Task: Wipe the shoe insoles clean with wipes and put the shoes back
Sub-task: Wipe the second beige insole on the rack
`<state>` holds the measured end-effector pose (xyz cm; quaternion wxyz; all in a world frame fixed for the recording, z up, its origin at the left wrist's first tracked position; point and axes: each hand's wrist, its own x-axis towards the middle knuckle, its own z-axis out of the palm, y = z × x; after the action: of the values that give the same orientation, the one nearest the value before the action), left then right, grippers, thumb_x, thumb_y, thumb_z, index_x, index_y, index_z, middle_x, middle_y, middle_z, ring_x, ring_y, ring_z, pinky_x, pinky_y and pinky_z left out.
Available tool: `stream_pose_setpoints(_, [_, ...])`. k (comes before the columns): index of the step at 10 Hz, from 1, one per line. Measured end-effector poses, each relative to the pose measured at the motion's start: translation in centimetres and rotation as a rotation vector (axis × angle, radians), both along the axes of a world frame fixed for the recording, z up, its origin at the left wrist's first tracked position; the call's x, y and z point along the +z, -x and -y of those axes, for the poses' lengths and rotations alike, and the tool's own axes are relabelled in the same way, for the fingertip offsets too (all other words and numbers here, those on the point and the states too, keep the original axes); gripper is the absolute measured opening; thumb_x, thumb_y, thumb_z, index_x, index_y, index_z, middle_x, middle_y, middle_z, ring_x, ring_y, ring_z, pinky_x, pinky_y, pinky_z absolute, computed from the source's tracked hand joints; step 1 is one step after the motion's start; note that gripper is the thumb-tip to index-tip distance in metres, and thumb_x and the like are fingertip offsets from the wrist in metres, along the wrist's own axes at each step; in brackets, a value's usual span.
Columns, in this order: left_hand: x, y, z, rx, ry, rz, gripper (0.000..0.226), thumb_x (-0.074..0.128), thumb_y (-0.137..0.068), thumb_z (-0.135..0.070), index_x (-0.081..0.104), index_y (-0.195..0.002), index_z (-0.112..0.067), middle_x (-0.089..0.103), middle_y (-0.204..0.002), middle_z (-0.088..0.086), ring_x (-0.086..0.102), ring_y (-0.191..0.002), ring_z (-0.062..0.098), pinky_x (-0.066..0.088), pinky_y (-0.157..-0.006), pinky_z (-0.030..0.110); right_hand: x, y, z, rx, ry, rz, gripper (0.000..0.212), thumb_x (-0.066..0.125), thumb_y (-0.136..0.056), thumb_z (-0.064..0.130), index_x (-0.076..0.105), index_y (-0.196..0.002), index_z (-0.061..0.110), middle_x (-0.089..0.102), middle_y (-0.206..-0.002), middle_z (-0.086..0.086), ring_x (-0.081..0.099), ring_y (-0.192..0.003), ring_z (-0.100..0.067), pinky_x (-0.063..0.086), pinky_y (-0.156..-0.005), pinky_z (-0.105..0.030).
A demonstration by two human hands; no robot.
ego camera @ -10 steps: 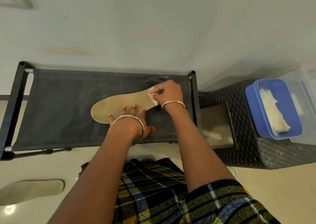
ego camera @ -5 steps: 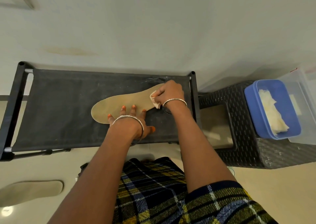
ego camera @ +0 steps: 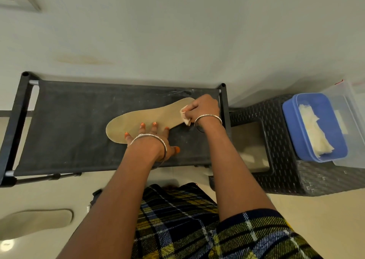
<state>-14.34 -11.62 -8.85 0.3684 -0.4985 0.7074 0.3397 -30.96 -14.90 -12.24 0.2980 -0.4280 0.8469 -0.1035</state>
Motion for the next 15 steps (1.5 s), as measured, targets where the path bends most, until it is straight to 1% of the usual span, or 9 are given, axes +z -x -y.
stream_pose_setpoints(2, [0.0, 0.0, 0.0, -0.004, 0.003, -0.014, 0.079, 0.035, -0.093, -0.066, -0.01, -0.153, -0.038, -0.021, -0.16, -0.003, -0.019, -0.147, 0.031, 0.002, -0.112, 0.069, 0.1, 0.7, 0.0, -0.146, 0.098, -0.139, 0.013, 0.071, -0.085, 0.015, 0.079, -0.095, 0.015, 0.076, -0.096, -0.005, 0.07, -0.095, -0.023, 0.046, -0.071, -0.02])
stream_pose_setpoints(4, [0.0, 0.1, 0.0, -0.005, -0.005, -0.005, 0.079, 0.035, -0.093, -0.066, -0.01, -0.152, -0.04, -0.022, -0.16, -0.004, -0.019, -0.147, 0.031, 0.002, -0.112, 0.069, -0.2, 0.2, 0.3, -0.085, -0.068, 0.054, 0.023, 0.082, -0.057, 0.015, 0.079, -0.079, 0.013, 0.074, -0.083, -0.007, 0.071, -0.077, -0.022, 0.061, -0.073, -0.031])
stream_pose_setpoints(5, [0.0, 0.0, 0.0, -0.01, -0.002, -0.016, 0.079, 0.035, -0.094, -0.065, -0.01, -0.153, -0.038, -0.021, -0.16, -0.003, -0.019, -0.147, 0.032, 0.002, -0.112, 0.069, 0.1, 1.3, 0.0, -0.174, 0.067, -0.11, 0.013, 0.073, -0.079, 0.015, 0.08, -0.091, 0.017, 0.076, -0.094, -0.004, 0.07, -0.091, -0.023, 0.05, -0.075, -0.023])
stream_pose_setpoints(6, [-0.1, -0.1, 0.1, -0.016, -0.003, -0.018, 0.08, 0.035, -0.093, -0.066, -0.011, -0.153, -0.038, -0.021, -0.16, -0.003, -0.019, -0.147, 0.032, 0.002, -0.112, 0.07, 0.2, 1.6, -0.1, -0.136, 0.105, -0.158, 0.015, 0.071, -0.086, 0.016, 0.08, -0.098, 0.019, 0.076, -0.101, -0.002, 0.069, -0.1, -0.024, 0.052, -0.083, -0.026])
stream_pose_setpoints(8, [-0.1, 0.1, 0.0, -0.005, -0.007, -0.01, 0.08, 0.036, -0.093, -0.066, -0.011, -0.152, -0.039, -0.022, -0.16, -0.003, -0.019, -0.147, 0.031, 0.001, -0.112, 0.07, -0.4, 0.4, 0.2, -0.004, -0.043, 0.06, 0.013, 0.081, -0.065, 0.011, 0.081, -0.076, 0.018, 0.075, -0.082, -0.004, 0.071, -0.082, -0.022, 0.061, -0.077, -0.033])
stream_pose_setpoints(10, [0.0, -0.1, 0.0, -0.011, -0.008, -0.01, 0.078, 0.034, -0.094, -0.066, -0.012, -0.152, -0.041, -0.022, -0.16, -0.004, -0.02, -0.147, 0.031, 0.002, -0.112, 0.069, -0.6, 1.8, 0.3, -0.138, 0.085, -0.155, 0.012, 0.073, -0.084, 0.018, 0.078, -0.095, 0.017, 0.075, -0.099, -0.004, 0.068, -0.098, -0.024, 0.052, -0.081, -0.027])
stream_pose_setpoints(12, [0.1, 0.2, 0.0, -0.003, -0.013, -0.006, 0.079, 0.035, -0.094, -0.066, -0.011, -0.152, -0.04, -0.023, -0.16, -0.003, -0.02, -0.147, 0.031, 0.001, -0.112, 0.069, -1.1, 1.6, 0.2, -0.06, -0.057, -0.001, 0.019, 0.082, -0.066, 0.015, 0.078, -0.084, 0.009, 0.074, -0.084, -0.007, 0.071, -0.077, -0.024, 0.06, -0.074, -0.031])
stream_pose_setpoints(13, [0.1, 0.1, 0.0, -0.001, -0.016, -0.012, 0.079, 0.036, -0.094, -0.065, -0.011, -0.152, -0.04, -0.023, -0.16, -0.003, -0.02, -0.146, 0.031, 0.001, -0.113, 0.068, -1.0, 2.1, 0.1, -0.169, 0.056, -0.17, 0.016, 0.073, -0.081, 0.019, 0.077, -0.095, 0.015, 0.073, -0.097, -0.007, 0.07, -0.092, -0.026, 0.055, -0.078, -0.029])
stream_pose_setpoints(15, [0.3, 0.1, 0.1, -0.005, -0.015, -0.013, 0.078, 0.036, -0.094, -0.064, -0.011, -0.152, -0.04, -0.022, -0.16, -0.003, -0.02, -0.147, 0.031, 0.001, -0.113, 0.069, -0.4, 2.3, 0.2, -0.234, 0.102, -0.21, 0.017, 0.071, -0.087, 0.02, 0.076, -0.102, 0.013, 0.073, -0.104, -0.008, 0.069, -0.099, -0.027, 0.055, -0.08, -0.031])
